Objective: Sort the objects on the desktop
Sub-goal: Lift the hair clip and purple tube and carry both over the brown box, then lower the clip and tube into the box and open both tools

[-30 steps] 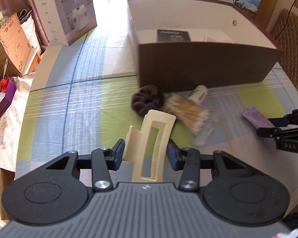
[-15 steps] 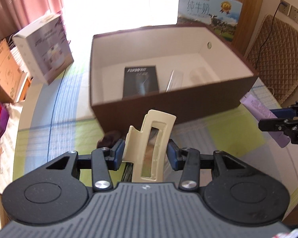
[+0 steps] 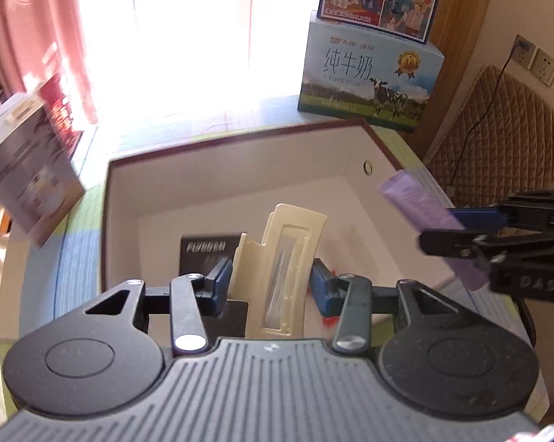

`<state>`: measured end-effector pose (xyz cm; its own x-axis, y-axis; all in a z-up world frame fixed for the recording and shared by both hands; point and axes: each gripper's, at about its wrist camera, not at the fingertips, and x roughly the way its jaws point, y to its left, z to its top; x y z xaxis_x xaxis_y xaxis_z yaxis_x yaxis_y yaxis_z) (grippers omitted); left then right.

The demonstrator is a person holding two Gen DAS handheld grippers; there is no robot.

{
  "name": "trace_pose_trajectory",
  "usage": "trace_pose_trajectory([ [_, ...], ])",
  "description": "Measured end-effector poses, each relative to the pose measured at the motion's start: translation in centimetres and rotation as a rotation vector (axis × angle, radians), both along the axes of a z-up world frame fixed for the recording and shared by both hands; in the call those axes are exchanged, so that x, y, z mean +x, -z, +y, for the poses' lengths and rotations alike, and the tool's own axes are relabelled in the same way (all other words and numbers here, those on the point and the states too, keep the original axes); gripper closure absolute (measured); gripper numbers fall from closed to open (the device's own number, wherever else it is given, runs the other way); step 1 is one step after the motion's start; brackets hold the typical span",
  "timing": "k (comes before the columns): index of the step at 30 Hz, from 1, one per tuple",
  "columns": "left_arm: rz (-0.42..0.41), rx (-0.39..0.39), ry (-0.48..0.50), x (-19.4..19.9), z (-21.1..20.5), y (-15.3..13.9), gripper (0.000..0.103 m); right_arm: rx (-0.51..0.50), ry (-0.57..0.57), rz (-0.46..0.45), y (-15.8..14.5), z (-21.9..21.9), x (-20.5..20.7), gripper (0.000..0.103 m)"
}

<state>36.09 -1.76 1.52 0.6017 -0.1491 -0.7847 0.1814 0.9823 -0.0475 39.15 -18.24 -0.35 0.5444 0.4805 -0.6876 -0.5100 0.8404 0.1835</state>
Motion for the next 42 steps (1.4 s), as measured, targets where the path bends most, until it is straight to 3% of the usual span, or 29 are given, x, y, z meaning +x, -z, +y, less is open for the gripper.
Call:
trace_pose_trajectory([
  [9,0.038,0.015,0.000,7.9,-1.8,2.8,0.063,-0.114,-0.042,0.010,2.8,2.3,8.1,0.072],
  [17,0.113,-0.001,-0.043,12.9,-1.7,6.7,0.063,-0.164,-0.055,0.036,6.1,2.8,12.3,0.072],
  [35,0.207,0.025,-0.046,17.5,-2.9,11.8,0.062,-0.276,-0.146,0.025,8.5,3.7,15.6,0.072],
  [39,0.215,0.030,-0.038,17.4,-2.8,11.9,0.051,-0.293,-0.167,0.029,8.6,4.0,15.6,0.072],
  [42,0.203,0.043,-0.036,17.2,-2.4,11.6,0.048,-0.312,-0.180,0.022,8.8,4.1,15.7,0.072],
])
